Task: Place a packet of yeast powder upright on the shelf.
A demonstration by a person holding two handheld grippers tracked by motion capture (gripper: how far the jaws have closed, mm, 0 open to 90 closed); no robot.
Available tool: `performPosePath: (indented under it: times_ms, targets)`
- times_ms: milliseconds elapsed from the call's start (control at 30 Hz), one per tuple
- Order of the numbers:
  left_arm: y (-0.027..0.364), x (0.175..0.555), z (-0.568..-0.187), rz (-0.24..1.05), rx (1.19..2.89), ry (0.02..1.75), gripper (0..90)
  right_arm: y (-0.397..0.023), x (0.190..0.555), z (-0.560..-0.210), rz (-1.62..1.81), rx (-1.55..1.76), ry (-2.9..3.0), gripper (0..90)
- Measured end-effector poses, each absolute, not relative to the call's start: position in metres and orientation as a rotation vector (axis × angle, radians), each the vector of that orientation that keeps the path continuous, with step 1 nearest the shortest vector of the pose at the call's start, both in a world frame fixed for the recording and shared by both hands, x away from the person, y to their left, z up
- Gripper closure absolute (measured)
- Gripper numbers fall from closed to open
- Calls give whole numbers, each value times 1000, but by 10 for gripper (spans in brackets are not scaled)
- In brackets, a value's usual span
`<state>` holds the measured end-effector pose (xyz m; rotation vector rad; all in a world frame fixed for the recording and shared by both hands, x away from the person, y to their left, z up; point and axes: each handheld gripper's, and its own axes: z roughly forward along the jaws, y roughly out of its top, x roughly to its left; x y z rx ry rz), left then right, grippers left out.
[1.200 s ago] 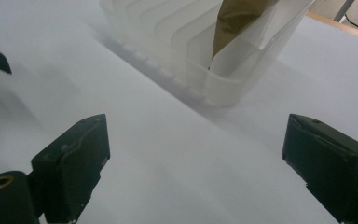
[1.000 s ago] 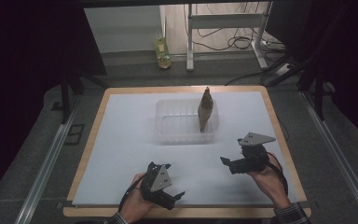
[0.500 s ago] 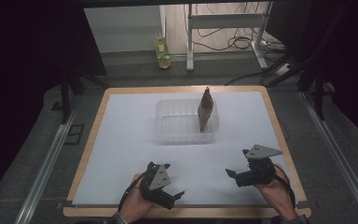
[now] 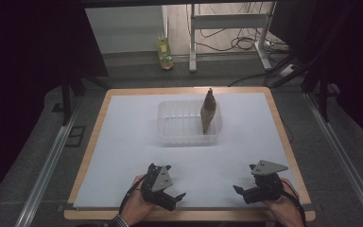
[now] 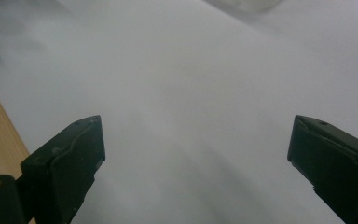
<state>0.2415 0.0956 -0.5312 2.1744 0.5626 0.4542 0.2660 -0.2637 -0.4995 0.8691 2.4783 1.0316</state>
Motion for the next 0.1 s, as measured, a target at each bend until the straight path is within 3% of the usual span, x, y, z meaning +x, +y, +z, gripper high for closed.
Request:
performPosePath:
  times_ms: [100]
  targets:
    - [95, 242, -531, 456, 2174, 561, 0, -264, 266, -500, 1028, 865, 2475, 43]
